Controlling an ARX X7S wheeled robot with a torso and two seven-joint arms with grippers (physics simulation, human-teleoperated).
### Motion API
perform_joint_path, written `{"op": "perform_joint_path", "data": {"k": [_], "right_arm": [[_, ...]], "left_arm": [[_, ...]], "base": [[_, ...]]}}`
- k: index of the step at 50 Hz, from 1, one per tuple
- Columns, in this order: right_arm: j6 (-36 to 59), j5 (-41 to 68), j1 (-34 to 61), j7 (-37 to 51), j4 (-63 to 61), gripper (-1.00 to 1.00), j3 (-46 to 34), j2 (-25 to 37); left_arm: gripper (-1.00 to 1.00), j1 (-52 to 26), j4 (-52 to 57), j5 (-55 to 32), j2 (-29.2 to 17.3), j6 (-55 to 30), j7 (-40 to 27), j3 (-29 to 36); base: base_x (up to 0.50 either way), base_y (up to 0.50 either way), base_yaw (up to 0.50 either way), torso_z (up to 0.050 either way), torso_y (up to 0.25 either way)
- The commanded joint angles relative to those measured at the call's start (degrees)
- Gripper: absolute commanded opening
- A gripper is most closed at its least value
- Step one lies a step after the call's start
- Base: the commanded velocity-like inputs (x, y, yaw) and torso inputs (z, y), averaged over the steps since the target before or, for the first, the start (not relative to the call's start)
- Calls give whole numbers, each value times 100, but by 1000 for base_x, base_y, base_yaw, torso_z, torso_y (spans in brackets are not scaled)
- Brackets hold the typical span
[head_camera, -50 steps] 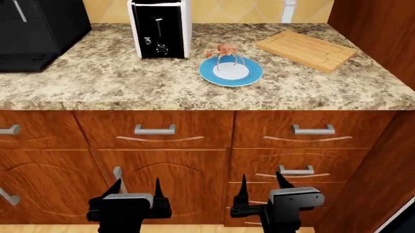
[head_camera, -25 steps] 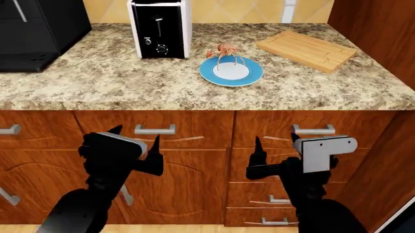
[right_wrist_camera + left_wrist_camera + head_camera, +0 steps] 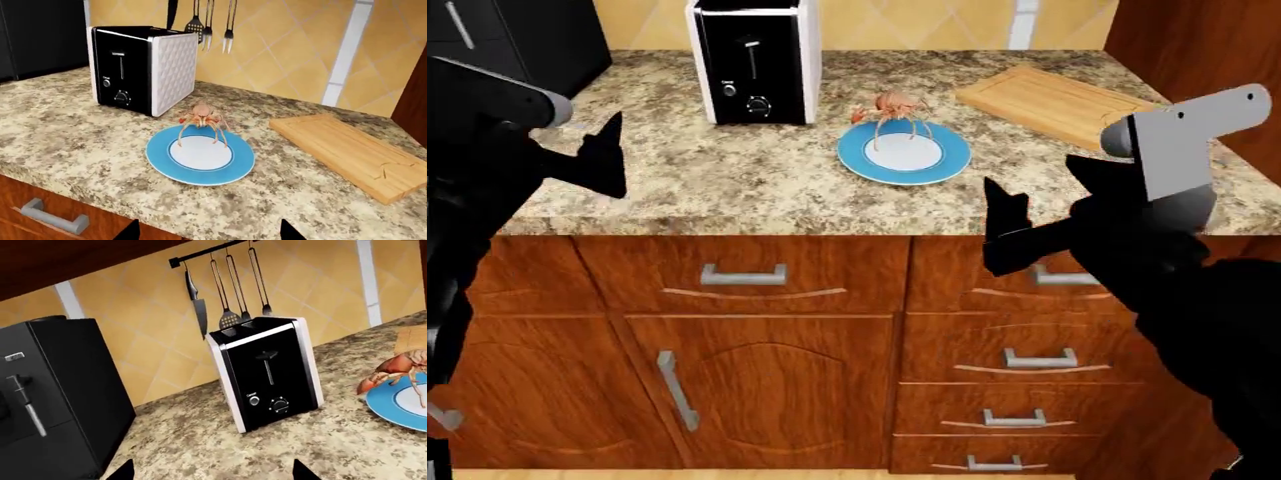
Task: Pick the lobster from the plate and place it on the cutting board. Then pick the condiment bottle from the cabinet and place it next to the cutting board.
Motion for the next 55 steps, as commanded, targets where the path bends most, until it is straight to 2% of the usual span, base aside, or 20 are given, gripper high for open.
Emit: {"op": "perform_joint_path", "data": {"k": [1,7,16,22,50,53,55], "right_arm": [[630,806,1049,378,367,100,-143,460],[560,1226,1271,667,547,100,-251,625],[486,1446,1427,819,690,100,-304,703],[454,1549,1485,877,773,100,-374,739],[446,2204,1452,1313,878,100,-374,828],[538,2369,1450,1462,975,100,-261,749],[635,2872,1556,1906,1267,100,-349,778]], "left_arm": [[100,-1179,-968,359,-476,-98,382,388],[100,-1722,-1463,602,-447,-221,430,718],[100,-2020,-2038,838,-351,-36,434,1021],[100,-2102,-2015,910,-399,-147,578,1197],[100,-2137,-1935,911,-584,-285,557,1120],[100,-2114,-1912,898,-591,-294,546,1099],[100,-2092,-1867,888,-607,-315,547,1087]], "base": [[500,0,0,0,0],[500,0,0,0,0],[500,0,0,0,0],[500,0,0,0,0],[500,0,0,0,1],[333,0,0,0,3],[0,0,0,0,0]]}}
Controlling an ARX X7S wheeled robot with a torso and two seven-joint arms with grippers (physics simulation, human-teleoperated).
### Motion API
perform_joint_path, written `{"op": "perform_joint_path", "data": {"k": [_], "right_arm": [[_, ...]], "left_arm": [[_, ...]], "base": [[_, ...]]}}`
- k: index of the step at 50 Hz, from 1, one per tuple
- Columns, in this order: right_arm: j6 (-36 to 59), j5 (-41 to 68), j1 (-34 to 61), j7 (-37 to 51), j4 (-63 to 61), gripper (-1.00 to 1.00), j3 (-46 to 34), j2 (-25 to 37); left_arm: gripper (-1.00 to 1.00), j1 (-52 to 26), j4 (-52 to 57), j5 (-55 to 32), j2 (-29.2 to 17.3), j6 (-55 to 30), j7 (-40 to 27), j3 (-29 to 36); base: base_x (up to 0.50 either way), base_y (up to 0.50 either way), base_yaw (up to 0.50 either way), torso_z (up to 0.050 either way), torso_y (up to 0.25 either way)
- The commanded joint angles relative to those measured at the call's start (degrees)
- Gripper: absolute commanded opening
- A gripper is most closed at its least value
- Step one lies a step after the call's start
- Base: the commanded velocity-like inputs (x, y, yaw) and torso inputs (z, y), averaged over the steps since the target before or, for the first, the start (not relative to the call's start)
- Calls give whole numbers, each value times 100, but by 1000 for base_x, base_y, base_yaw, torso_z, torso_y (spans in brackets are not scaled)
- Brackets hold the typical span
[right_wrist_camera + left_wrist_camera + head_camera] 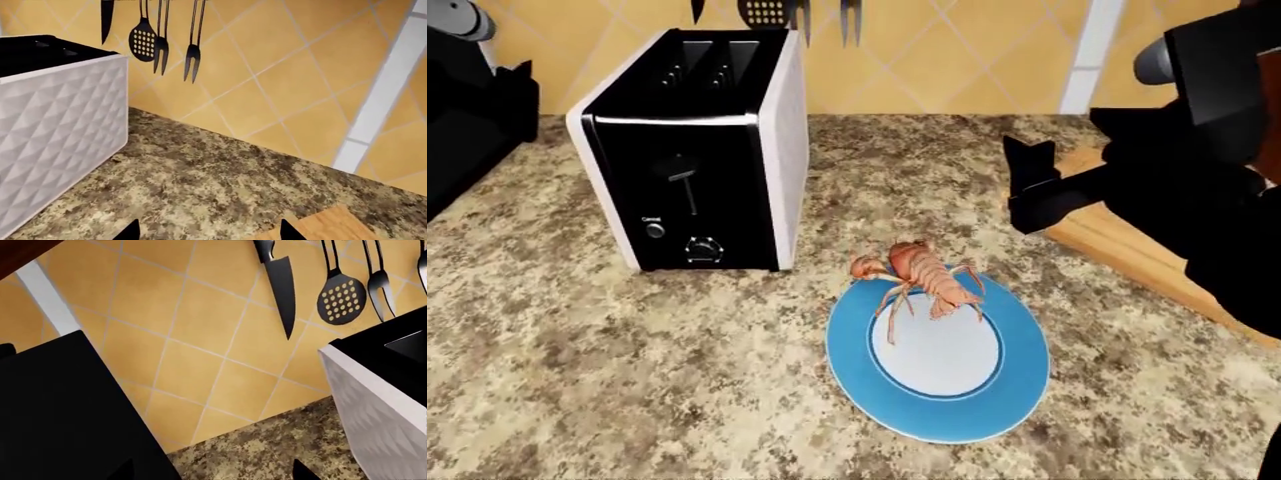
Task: Pick the lobster from the plate and place it on the cutting board. Then pick the condiment bottle from the cabinet and place it next to the cutting board.
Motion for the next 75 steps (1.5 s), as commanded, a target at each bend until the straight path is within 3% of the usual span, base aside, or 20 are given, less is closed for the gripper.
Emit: {"op": "perform_joint_path", "data": {"k": [1,3,7,15,29,47,75], "right_arm": [[156,1164,159,986,559,100,-100,42],[153,2437,370,2122,1206,100,-221,31],[112,3668,844,3066,2245,100,-887,-31],[38,4047,1492,2935,3330,100,-1844,-265],[-130,4875,1685,3417,3876,100,-2439,-252],[-1023,7935,1701,5087,3828,100,-3447,8],[-1269,8570,1622,5367,3594,100,-4028,230]], "left_arm": [[100,61,123,-28,-72,-74,-4,-46],[100,77,150,-31,-86,-84,-5,-51],[100,80,155,-29,-107,-87,0,-52],[100,53,65,-16,-131,-45,-9,-55],[100,63,25,-17,-153,-22,-14,-59],[100,168,19,-40,-169,30,-20,-70],[100,227,-27,-81,-179,77,-49,-120]], "base": [[0,0,0,0,0],[0,0,0,0,0],[0,0,0,0,0],[0,0,0,0,0],[0,0,0,0,0],[0,0,0,0,0],[0,0,0,0,0]]}}
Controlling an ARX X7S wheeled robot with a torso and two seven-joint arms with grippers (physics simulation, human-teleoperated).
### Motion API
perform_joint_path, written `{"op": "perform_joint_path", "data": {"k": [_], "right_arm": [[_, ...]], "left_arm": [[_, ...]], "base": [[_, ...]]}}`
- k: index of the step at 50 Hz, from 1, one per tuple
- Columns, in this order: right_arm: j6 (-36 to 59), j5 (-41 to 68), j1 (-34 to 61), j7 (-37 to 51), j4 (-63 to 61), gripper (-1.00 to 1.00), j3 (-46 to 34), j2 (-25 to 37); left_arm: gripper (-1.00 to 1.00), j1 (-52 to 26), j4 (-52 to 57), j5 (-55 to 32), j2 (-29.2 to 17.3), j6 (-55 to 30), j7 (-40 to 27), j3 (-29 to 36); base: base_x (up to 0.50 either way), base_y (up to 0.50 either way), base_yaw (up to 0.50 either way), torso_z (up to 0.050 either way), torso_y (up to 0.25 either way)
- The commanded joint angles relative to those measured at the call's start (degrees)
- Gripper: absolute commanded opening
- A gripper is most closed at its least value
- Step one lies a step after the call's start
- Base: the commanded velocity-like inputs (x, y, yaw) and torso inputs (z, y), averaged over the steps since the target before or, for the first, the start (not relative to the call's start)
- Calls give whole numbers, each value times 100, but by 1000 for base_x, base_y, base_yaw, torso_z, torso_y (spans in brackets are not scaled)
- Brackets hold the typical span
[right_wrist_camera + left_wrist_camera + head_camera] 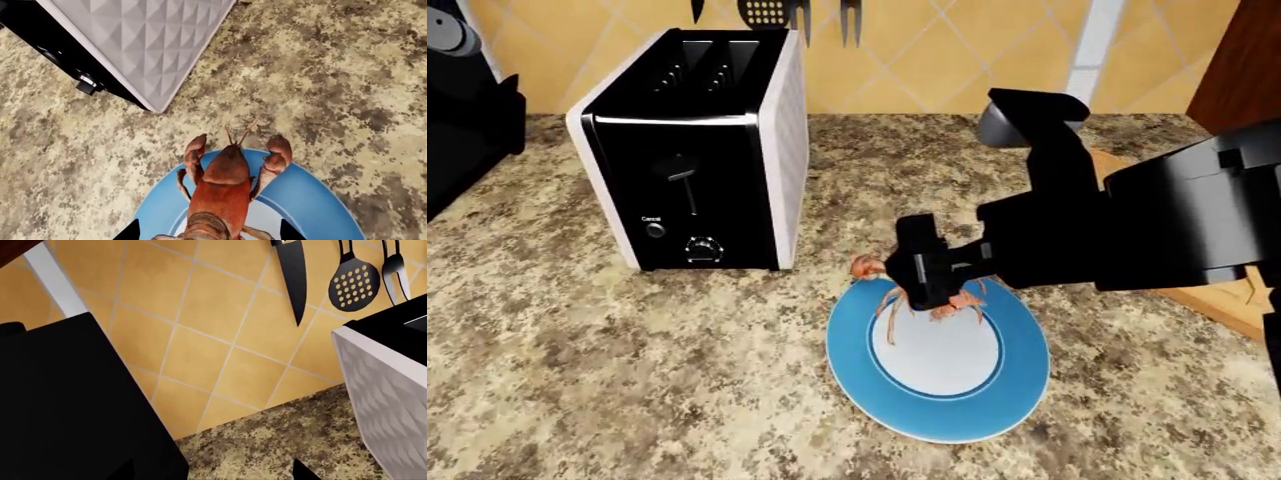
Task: Pick the lobster from the plate and place it on the cutting board. Then pick the condiment bottle from the cabinet and place it next to the cutting board.
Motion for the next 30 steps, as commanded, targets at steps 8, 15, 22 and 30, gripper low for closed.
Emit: {"op": "perform_joint_path", "data": {"k": [8,15,22,30], "right_arm": [[-37,153,-177,-13,-52,100,-243,67],[33,178,-96,-24,-127,-100,-304,96],[94,151,215,14,-159,-100,-307,119],[424,-137,1308,10,120,-100,-156,83]], "left_arm": [[100,34,7,-25,-20,4,-14,-31],[100,26,14,-26,-25,1,-21,-35],[100,0,10,-31,-24,-5,-24,-41],[100,-38,-27,-24,-7,19,-28,-29]], "base": [[0,0,0,0,0],[0,0,0,0,0],[0,0,0,0,0],[0,0,0,0,0]]}}
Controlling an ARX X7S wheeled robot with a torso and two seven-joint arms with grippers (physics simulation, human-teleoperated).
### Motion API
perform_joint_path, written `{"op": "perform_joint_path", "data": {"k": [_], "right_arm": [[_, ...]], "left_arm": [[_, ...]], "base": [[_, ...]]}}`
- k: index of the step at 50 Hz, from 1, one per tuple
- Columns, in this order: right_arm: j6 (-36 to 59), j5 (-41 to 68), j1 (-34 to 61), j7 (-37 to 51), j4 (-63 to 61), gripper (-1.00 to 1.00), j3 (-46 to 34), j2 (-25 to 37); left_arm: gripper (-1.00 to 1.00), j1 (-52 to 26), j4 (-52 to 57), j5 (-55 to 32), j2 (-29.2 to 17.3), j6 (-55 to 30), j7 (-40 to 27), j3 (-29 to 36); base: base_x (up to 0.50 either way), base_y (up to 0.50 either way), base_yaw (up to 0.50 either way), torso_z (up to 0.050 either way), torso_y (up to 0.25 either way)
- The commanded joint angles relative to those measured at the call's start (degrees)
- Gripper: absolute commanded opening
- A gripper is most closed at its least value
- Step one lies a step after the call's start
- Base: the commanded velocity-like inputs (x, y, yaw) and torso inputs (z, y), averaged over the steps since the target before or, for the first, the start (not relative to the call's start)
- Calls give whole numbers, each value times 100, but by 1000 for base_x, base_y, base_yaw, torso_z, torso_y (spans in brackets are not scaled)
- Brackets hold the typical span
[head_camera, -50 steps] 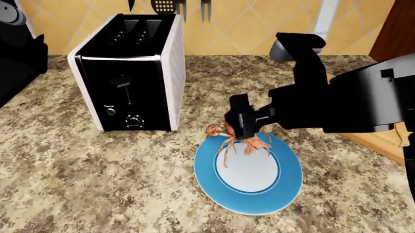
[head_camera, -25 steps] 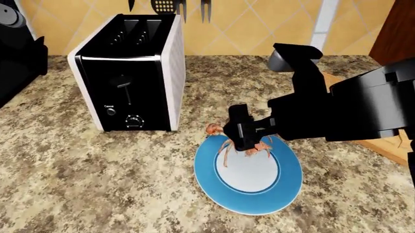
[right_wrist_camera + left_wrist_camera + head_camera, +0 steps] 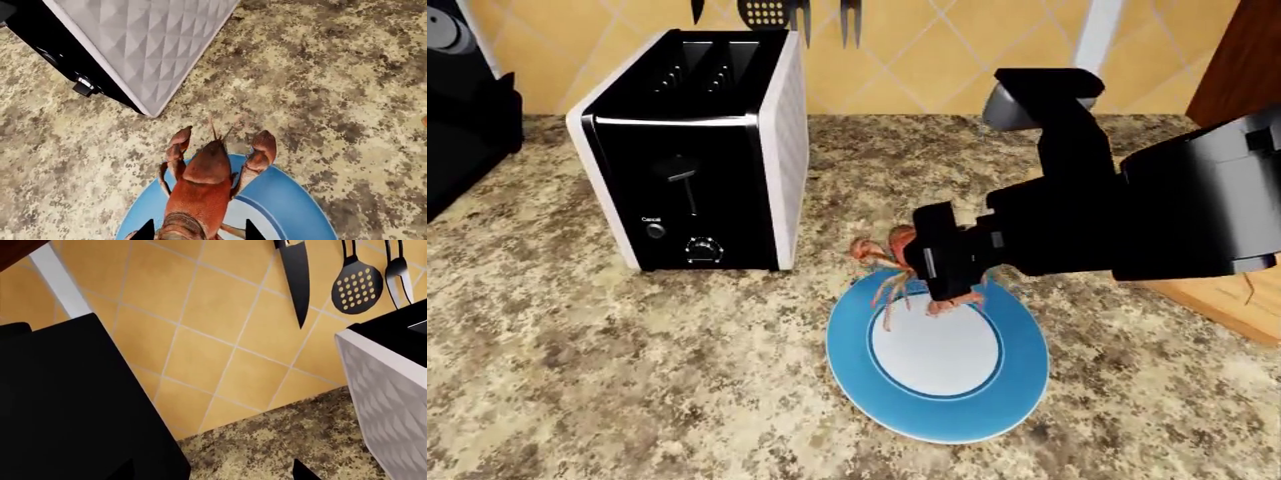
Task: Pick the lobster from the plate and place it on the cutting board. Then pick the condiment bottle from the cabinet and place it next to the cutting board.
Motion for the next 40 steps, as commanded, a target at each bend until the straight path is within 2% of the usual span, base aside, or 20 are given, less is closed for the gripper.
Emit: {"op": "perform_joint_path", "data": {"k": [1,8,17,31,40], "right_arm": [[349,-215,1063,-31,232,-100,86,-31],[499,-310,1729,56,395,-100,59,96],[545,-776,2089,151,639,-100,200,627],[211,-1117,1644,323,427,-100,401,1611],[30,-2195,1115,-108,327,-100,666,2042]], "left_arm": [[100,-43,-39,5,13,24,-6,9],[100,-80,-84,7,16,46,-1,15],[100,-115,-65,5,-6,18,-8,0],[100,-85,-31,3,-8,-3,0,22],[100,-88,-15,3,-27,-16,-2,20]], "base": [[0,0,0,0,0],[0,0,0,0,0],[0,0,0,0,0],[0,0,0,0,0],[0,0,0,0,0]]}}
